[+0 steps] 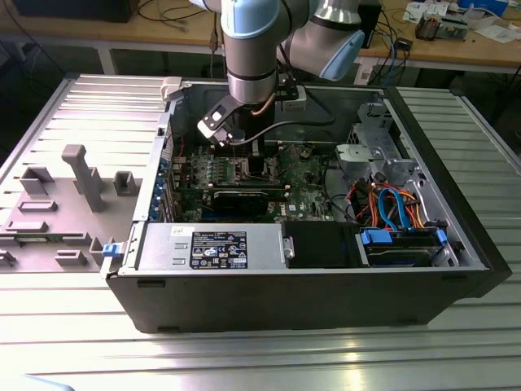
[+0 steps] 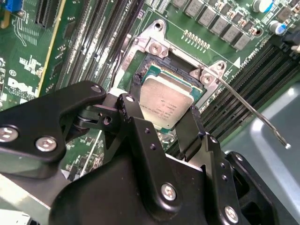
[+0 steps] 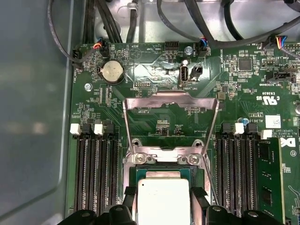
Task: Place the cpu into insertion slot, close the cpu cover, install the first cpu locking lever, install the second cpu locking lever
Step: 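Place the cpu into insertion slot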
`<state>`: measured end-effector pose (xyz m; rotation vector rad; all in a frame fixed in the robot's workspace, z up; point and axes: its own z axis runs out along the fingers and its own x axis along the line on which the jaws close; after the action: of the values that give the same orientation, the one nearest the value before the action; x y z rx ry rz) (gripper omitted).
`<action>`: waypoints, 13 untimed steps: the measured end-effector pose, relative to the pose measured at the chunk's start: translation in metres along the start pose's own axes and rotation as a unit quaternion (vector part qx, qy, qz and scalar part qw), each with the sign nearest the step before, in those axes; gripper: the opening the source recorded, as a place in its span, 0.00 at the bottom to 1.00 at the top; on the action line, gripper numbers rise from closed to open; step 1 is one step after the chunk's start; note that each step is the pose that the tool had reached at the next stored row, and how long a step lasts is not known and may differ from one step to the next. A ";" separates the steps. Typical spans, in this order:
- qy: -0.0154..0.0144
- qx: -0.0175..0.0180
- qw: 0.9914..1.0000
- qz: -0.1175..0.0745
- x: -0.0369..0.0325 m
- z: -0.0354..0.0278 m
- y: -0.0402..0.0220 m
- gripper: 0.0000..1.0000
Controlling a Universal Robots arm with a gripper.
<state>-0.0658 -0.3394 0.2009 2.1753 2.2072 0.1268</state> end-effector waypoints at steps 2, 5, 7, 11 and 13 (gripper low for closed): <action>0.000 0.000 1.000 0.001 -0.0001 0.0007 -0.0002 0.54; 0.000 0.000 1.000 0.005 -0.0005 0.0014 -0.0004 0.54; -0.001 0.000 1.000 0.008 -0.0007 0.0019 -0.0004 0.54; -0.001 0.000 1.000 0.010 -0.0007 0.0021 -0.0004 0.54; -0.001 0.000 1.000 0.010 -0.0006 0.0020 -0.0004 0.54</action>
<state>-0.0660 -0.3400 0.1989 2.1968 2.1847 0.1265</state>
